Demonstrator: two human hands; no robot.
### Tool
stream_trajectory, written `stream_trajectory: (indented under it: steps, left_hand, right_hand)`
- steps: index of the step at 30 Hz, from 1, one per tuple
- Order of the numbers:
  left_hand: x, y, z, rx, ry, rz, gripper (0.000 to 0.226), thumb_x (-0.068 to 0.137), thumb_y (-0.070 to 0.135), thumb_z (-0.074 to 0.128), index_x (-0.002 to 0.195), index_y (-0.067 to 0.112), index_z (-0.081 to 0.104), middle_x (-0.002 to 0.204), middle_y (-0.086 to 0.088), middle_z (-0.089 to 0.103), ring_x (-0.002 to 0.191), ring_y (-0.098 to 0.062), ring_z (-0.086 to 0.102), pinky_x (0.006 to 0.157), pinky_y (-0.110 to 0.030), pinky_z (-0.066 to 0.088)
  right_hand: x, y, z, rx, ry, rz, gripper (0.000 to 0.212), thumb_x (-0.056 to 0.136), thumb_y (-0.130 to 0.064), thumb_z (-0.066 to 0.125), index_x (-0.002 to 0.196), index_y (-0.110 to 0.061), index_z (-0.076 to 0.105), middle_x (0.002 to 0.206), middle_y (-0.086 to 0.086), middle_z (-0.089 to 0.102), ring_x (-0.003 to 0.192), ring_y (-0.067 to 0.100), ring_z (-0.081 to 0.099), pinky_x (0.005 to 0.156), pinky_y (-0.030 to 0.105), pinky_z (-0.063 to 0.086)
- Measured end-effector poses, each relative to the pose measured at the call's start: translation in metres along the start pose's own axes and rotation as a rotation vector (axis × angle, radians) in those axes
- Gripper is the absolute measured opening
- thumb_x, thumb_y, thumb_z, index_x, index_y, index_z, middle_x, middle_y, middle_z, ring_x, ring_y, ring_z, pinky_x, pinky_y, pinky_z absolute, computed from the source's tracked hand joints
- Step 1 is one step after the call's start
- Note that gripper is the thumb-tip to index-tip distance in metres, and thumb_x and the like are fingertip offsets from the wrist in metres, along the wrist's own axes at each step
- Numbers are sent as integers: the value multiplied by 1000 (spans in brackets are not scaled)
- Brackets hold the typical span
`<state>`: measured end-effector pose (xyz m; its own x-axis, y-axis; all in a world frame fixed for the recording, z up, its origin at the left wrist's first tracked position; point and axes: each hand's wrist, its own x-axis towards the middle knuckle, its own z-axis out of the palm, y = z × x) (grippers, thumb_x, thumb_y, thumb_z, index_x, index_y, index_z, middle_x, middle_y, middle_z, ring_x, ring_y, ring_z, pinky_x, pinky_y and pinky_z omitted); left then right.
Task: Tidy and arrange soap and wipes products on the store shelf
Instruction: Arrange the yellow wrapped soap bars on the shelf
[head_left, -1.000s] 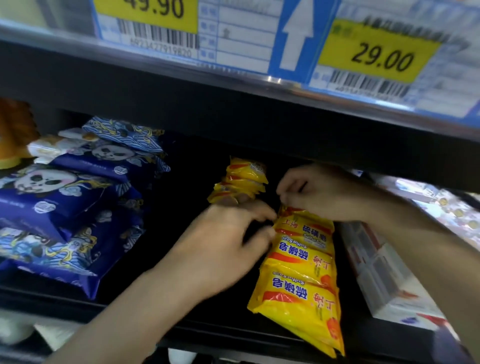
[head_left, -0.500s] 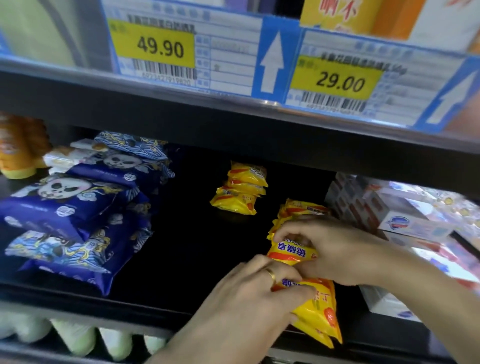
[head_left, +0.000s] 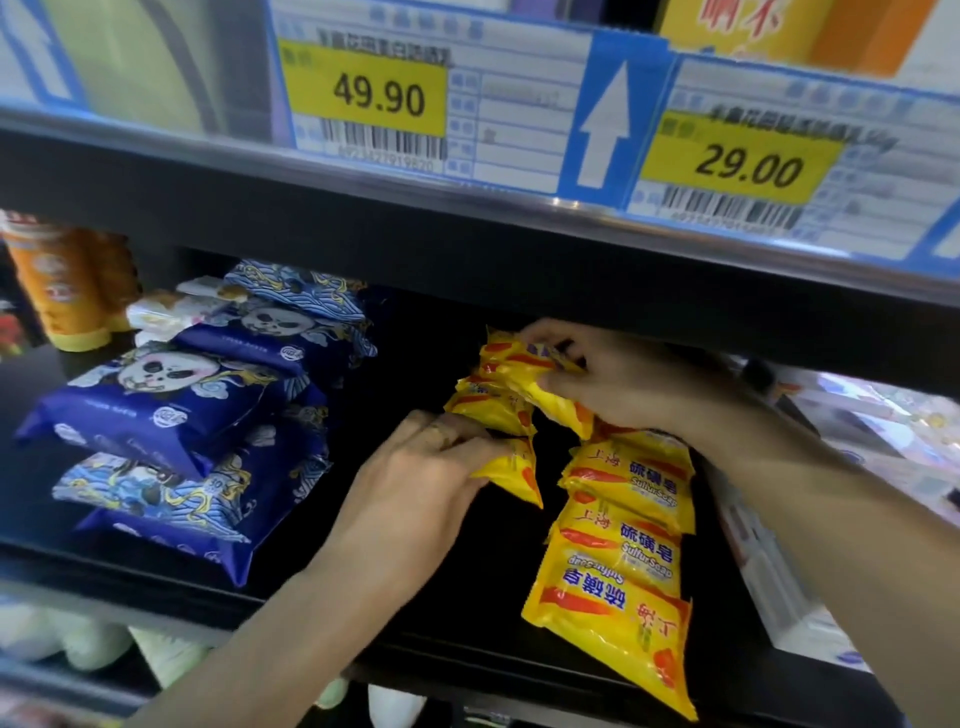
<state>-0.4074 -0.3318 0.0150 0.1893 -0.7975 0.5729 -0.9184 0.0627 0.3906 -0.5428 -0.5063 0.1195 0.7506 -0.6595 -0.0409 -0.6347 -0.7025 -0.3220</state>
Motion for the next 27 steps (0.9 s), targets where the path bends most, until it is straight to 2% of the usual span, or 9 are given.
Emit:
stream_trajectory:
  steps: [2, 4, 7, 10, 13, 15, 21, 24, 27]
  left_hand:
    - [12, -8, 15, 40, -38, 11, 38, 98, 17, 70, 130, 37, 72, 129, 7, 68, 119, -21, 56, 96, -41, 53]
    - [21, -17, 26, 62, -74, 18, 41, 99, 16, 66, 134, 37, 70, 134, 7, 65, 123, -20, 53, 101, -37, 50]
    - [35, -28, 39, 111, -112, 18, 46, 100, 16, 63, 140, 39, 64, 142, 7, 59, 128, -20, 49, 108, -34, 44]
    - [45, -30, 44, 154, -143, 26, 46, 100, 24, 59, 143, 42, 59, 147, 11, 55, 133, -17, 44, 112, -33, 39]
    - [45, -30, 47, 183, -163, 26, 44, 99, 36, 59, 143, 40, 59, 146, 12, 57, 134, -17, 43, 113, -36, 41]
    - [41, -30, 47, 170, -163, 30, 44, 100, 42, 57, 144, 39, 58, 145, 11, 57, 134, -17, 44, 112, -38, 42]
    - [47, -25, 47, 264, -179, 6, 44, 103, 42, 51, 147, 44, 52, 151, 15, 52, 138, -16, 40, 113, -34, 34]
    - [45, -16, 37, 228, -194, -50, 46, 102, 42, 53, 148, 41, 50, 148, 9, 56, 136, -19, 43, 113, -35, 38]
    - [30, 1, 19, 70, -83, -36, 37, 101, 36, 57, 137, 37, 62, 137, 10, 63, 127, -15, 48, 107, -33, 45]
  right_hand:
    - [21, -7, 11, -20, 21, -35, 43, 109, -31, 48, 151, -21, 44, 145, 12, 56, 129, 28, 56, 108, 42, 47]
    - [37, -12, 19, -32, 44, -90, 48, 109, -26, 49, 156, -26, 39, 154, 5, 47, 136, 23, 50, 111, 32, 42]
    - [55, -13, 32, -53, 49, -145, 50, 108, -17, 49, 155, -31, 40, 150, -1, 50, 135, 21, 50, 104, 22, 38]
    - [66, -9, 42, -138, 66, -133, 39, 107, -24, 49, 143, -41, 49, 128, -8, 53, 121, 22, 55, 95, 34, 47]
    - [73, -6, 48, -213, 46, -159, 37, 108, -25, 46, 141, -37, 55, 144, -2, 53, 129, 24, 50, 106, 41, 44]
    - [75, -4, 52, -245, 44, -193, 39, 108, -21, 45, 143, -32, 57, 149, 1, 46, 136, 25, 45, 112, 40, 40]
    - [72, -3, 50, -215, 78, -149, 41, 108, -27, 46, 148, -37, 50, 151, 1, 44, 137, 26, 44, 109, 39, 42]
    - [54, 0, 38, -115, 151, -146, 35, 107, -33, 47, 141, -41, 53, 139, -3, 56, 123, 21, 56, 101, 37, 49]
    - [22, 14, 19, -112, 153, -113, 23, 106, -38, 48, 124, -44, 60, 123, -10, 62, 108, 16, 63, 94, 40, 55]
